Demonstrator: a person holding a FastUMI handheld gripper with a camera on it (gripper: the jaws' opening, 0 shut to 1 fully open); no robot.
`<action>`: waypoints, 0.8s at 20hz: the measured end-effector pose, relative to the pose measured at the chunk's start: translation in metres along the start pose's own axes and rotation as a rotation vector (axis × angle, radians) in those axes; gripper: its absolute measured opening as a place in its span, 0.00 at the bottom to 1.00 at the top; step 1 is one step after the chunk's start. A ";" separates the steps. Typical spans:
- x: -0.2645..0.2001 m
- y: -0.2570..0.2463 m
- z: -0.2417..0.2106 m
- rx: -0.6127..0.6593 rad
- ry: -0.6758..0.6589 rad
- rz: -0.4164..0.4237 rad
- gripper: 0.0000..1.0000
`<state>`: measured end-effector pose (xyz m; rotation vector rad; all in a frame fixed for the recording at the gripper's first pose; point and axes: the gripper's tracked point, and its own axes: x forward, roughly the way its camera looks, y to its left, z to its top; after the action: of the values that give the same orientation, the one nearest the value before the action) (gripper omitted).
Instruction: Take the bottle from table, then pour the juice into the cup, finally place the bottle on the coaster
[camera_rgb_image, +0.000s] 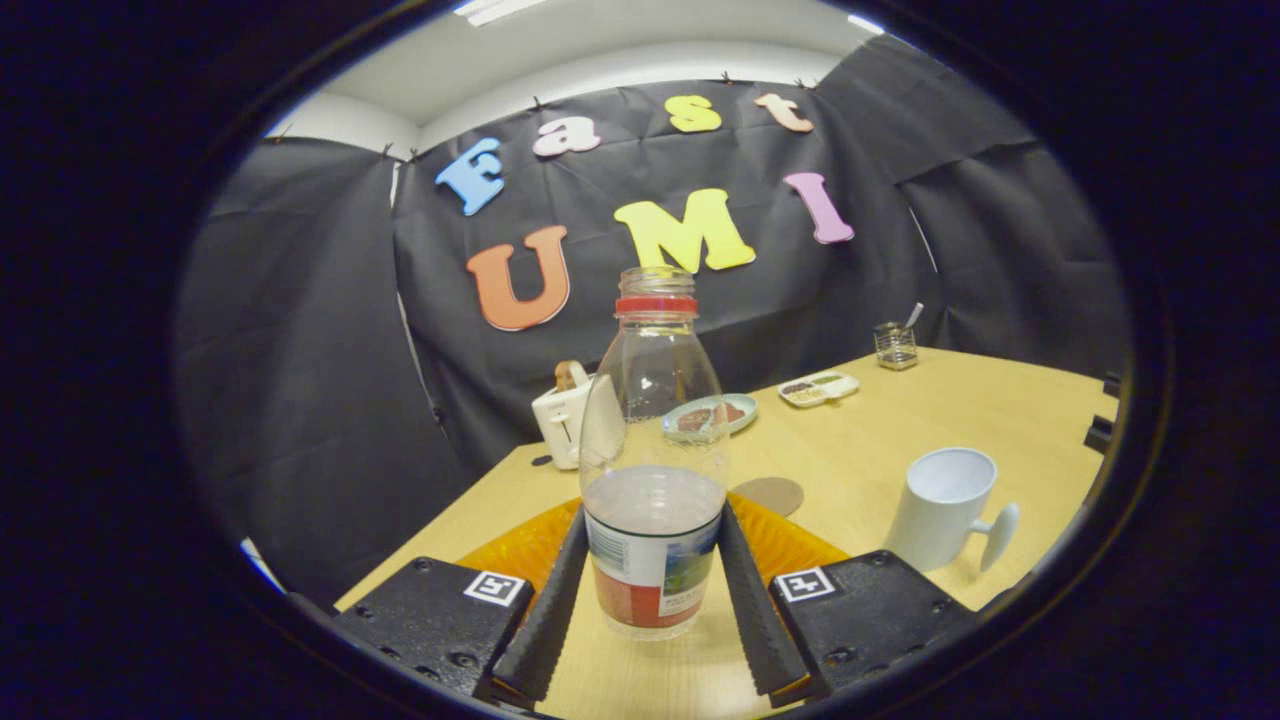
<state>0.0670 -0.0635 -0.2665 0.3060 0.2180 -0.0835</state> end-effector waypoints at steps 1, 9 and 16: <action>-0.001 0.002 0.002 0.028 0.003 0.012 0.76; 0.000 -0.004 0.011 0.364 0.024 0.063 0.76; 0.001 -0.004 0.021 0.703 -0.008 0.121 0.75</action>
<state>0.0718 -0.0743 -0.2482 1.0171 0.1555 -0.0387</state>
